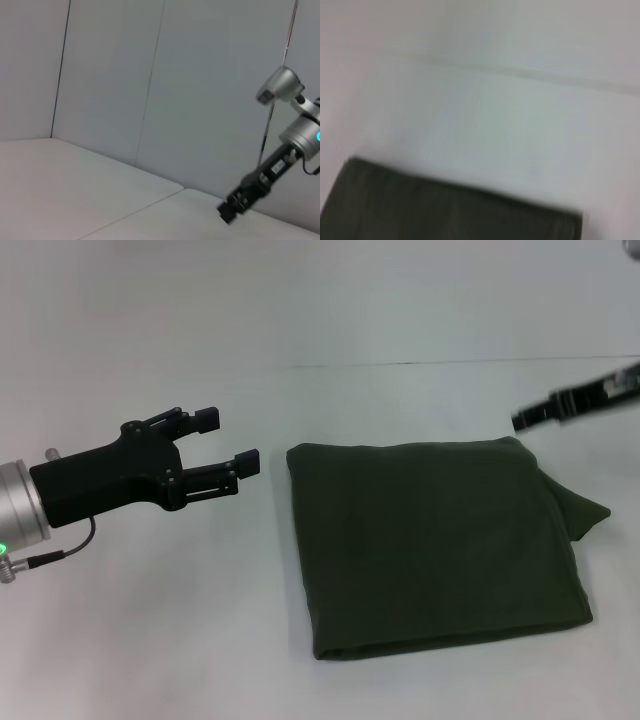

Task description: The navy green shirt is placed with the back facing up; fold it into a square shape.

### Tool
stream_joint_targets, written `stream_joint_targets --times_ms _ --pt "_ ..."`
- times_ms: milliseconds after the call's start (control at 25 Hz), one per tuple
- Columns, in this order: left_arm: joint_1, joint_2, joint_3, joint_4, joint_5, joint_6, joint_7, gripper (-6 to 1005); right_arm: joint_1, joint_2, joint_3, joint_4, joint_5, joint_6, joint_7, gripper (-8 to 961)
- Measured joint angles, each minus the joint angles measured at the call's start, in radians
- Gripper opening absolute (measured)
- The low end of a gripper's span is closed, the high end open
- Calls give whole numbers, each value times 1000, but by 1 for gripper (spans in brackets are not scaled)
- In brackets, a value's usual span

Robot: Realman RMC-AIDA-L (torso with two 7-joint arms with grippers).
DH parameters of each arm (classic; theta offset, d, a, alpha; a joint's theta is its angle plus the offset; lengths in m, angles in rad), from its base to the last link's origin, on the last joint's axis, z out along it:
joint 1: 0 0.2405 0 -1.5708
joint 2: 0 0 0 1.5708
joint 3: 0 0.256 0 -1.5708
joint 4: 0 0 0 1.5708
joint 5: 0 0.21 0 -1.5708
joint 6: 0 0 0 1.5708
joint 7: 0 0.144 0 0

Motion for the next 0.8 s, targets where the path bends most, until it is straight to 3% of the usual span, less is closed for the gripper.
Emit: stream_joint_targets --times_ms 160,320,640,800 --pt "-1 0 0 1 0 3 -11 905 -24 25 12 -28 96 49 -98 768" --pt "-1 0 0 0 0 33 -24 905 -65 48 16 -27 215 76 -215 784" --pt "-6 -3 32 -9 6 64 -159 906 -167 50 126 19 519 89 -515 804" --pt "-30 3 70 -5 41 62 -347 906 -208 34 210 138 690 79 -727 804"
